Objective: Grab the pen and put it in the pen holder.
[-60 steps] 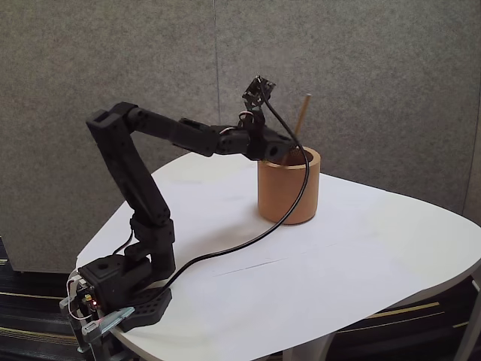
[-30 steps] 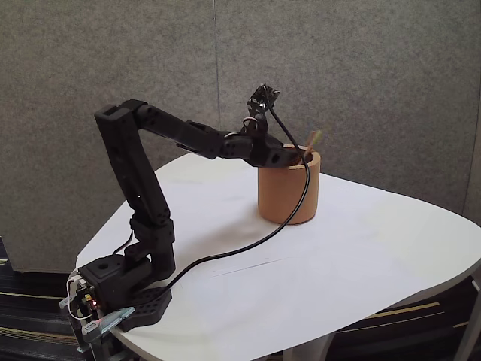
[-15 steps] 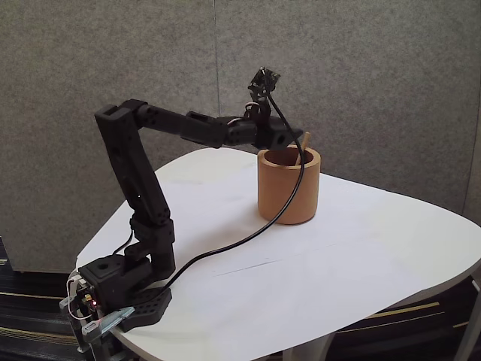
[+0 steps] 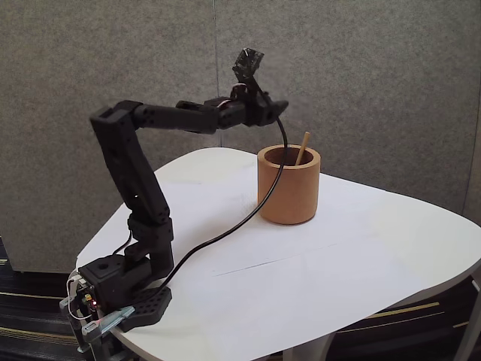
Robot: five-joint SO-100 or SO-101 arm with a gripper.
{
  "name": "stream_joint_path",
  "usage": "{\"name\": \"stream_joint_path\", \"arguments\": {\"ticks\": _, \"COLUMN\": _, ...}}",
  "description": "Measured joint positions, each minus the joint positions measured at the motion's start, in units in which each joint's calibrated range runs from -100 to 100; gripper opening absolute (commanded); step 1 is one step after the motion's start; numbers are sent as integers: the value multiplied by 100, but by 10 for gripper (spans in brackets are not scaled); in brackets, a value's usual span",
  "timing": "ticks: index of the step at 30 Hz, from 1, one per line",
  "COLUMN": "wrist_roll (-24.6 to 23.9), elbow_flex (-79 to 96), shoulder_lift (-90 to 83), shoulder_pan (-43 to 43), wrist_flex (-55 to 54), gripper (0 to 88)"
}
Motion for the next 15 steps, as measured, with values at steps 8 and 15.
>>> {"name": "stream_joint_path", "arguments": {"ticks": 8, "wrist_roll": -615, "elbow_flex": 90, "shoulder_lift": -1058, "shoulder_pan": -433, "wrist_flex": 0, "gripper": 239}}
{"name": "stream_joint_path", "arguments": {"ticks": 15, "wrist_roll": -1109, "elbow_flex": 1877, "shoulder_lift": -2913, "shoulder_pan": -477, "wrist_flex": 102, "gripper": 239}}
